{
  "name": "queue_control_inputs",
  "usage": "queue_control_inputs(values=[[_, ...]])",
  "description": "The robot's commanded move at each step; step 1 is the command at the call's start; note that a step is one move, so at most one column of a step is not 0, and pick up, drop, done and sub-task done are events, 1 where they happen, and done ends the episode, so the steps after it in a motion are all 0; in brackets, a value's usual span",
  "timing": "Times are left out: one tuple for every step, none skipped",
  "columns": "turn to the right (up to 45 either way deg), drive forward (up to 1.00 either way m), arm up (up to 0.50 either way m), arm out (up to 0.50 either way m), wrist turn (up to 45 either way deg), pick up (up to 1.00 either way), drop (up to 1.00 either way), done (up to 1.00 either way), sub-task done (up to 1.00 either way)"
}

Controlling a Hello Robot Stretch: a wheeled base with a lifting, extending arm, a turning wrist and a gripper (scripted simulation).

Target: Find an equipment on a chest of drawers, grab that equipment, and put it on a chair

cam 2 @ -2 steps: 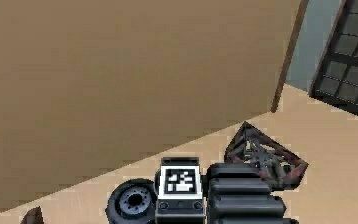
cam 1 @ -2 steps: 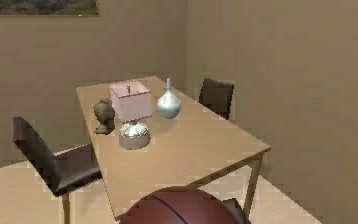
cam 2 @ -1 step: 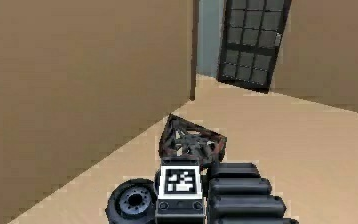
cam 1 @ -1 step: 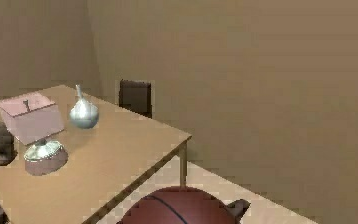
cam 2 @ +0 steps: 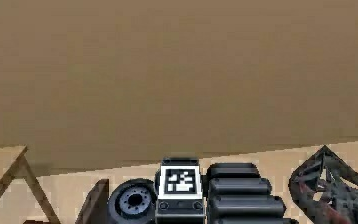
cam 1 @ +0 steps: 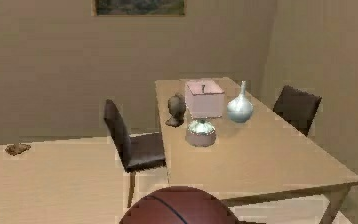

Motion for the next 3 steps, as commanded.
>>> queue_control_inputs(values=[[-45.0,0.00,0.00,0.00,0.0,0.00,0.00,0.00,0.00],[-45.0,0.00,0.00,0.00,0.0,0.00,0.00,0.00,0.00],[45.0,0.00,0.00,0.00,0.0,0.00,0.00,0.00,0.00]])
